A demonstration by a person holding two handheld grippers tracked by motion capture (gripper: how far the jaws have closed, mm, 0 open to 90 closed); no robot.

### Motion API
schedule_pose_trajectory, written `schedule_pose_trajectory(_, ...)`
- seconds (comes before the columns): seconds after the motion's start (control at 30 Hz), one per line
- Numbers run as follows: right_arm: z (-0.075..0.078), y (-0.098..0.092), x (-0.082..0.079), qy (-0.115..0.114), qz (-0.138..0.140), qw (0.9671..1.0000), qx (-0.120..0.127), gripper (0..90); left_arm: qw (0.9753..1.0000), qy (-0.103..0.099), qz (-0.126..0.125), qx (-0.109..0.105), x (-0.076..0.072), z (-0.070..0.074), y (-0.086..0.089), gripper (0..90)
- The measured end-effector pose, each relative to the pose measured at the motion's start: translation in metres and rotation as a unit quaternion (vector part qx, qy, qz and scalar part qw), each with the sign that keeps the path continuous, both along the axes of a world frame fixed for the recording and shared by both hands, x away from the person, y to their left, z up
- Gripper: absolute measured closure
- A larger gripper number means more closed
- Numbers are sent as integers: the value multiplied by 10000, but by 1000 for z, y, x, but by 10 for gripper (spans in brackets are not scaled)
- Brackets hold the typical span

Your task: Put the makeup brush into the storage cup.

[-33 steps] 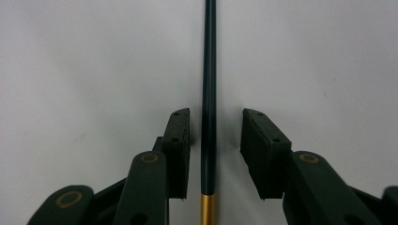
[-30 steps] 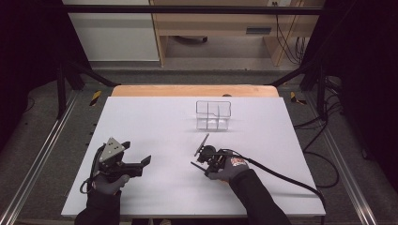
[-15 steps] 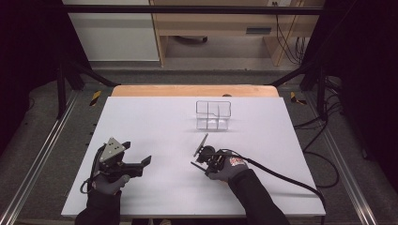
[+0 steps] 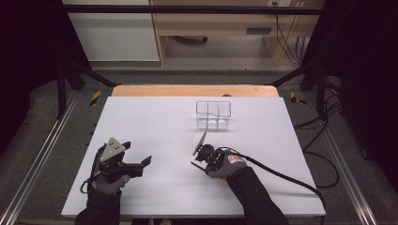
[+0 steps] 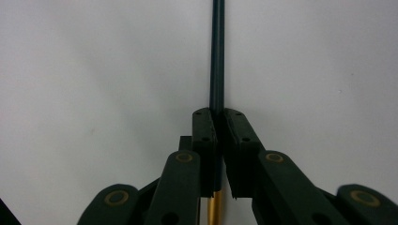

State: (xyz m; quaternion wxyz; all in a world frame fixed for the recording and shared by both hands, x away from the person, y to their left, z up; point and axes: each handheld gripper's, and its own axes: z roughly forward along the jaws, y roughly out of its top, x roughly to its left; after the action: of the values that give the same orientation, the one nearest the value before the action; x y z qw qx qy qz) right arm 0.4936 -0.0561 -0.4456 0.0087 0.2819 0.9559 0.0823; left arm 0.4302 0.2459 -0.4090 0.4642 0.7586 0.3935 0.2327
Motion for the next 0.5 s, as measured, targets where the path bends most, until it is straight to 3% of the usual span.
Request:
schedule_pose_trajectory(0.23, 4, -2, 0, -90, 5, 10000, 19, 840, 10000, 3, -3, -6, 0, 0, 1, 54)
schedule_pose_trajectory(0.5, 25, -12, 0, -174, -54, 9996, 221, 840, 10000, 10, -43, 45, 0, -1, -2, 54)
